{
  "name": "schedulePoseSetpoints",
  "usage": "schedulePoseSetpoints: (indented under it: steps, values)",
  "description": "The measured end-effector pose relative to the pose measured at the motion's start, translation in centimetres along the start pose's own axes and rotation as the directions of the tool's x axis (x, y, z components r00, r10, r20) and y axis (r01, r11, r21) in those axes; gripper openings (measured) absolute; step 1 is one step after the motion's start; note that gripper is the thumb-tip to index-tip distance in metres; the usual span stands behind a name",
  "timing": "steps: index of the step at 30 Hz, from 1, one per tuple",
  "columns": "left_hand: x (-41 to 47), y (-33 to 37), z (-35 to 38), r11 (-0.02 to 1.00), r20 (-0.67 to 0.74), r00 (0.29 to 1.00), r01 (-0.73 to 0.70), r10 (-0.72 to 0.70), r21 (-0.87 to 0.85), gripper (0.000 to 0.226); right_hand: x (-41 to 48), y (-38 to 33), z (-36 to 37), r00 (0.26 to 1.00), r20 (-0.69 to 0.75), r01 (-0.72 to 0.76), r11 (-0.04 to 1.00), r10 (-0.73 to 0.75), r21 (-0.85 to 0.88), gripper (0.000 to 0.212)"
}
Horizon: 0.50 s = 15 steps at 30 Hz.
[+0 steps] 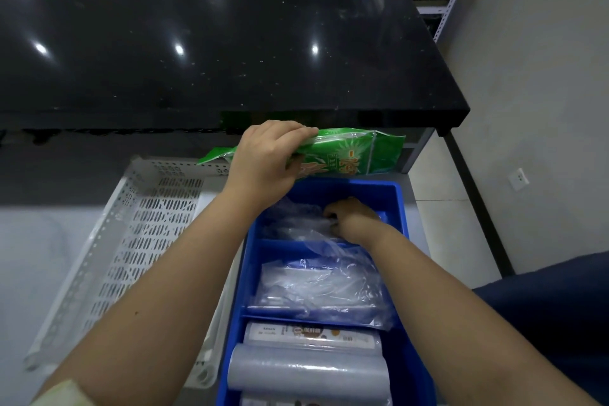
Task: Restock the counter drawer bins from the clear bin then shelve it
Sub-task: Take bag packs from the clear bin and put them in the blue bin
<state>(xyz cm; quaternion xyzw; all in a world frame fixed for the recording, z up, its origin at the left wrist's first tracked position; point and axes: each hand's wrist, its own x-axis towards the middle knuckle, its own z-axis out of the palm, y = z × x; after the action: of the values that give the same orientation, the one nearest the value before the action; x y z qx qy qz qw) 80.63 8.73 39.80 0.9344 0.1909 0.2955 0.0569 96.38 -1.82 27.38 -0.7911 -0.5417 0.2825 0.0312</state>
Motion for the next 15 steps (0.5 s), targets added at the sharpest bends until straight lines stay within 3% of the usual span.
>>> schedulePoseSetpoints:
  steps: [4, 7, 11, 15]
  values:
    - [-0.5, 0.2, -0.7, 1.0, -0.019, 1.0, 0.004, -0.005, -0.023, 0.044, -1.0, -0.4, -0.4, 0.995, -0.09, 0.03, 0.999, -0.033, -0.033, 0.008]
    - [-0.6, 0.2, -1.3, 0.999, -0.021, 1.0, -0.007, 0.007, -0.043, 0.045, -2.4, -0.9, -1.1, 0.967, -0.231, 0.079, 0.988, -0.108, -0.133, 0.017]
    - [-0.4, 0.6, -1.9, 0.998, -0.003, 1.0, -0.013, 0.013, -0.059, 0.047, -5.7, -2.0, -1.6, 0.894, -0.394, 0.106, 0.954, -0.215, -0.28, 0.024]
    - [-0.2, 1.8, -1.6, 0.997, 0.028, 0.999, -0.02, 0.022, -0.078, 0.048, -9.9, -2.3, -1.6, 0.782, -0.533, 0.188, 0.938, -0.322, -0.291, 0.024]
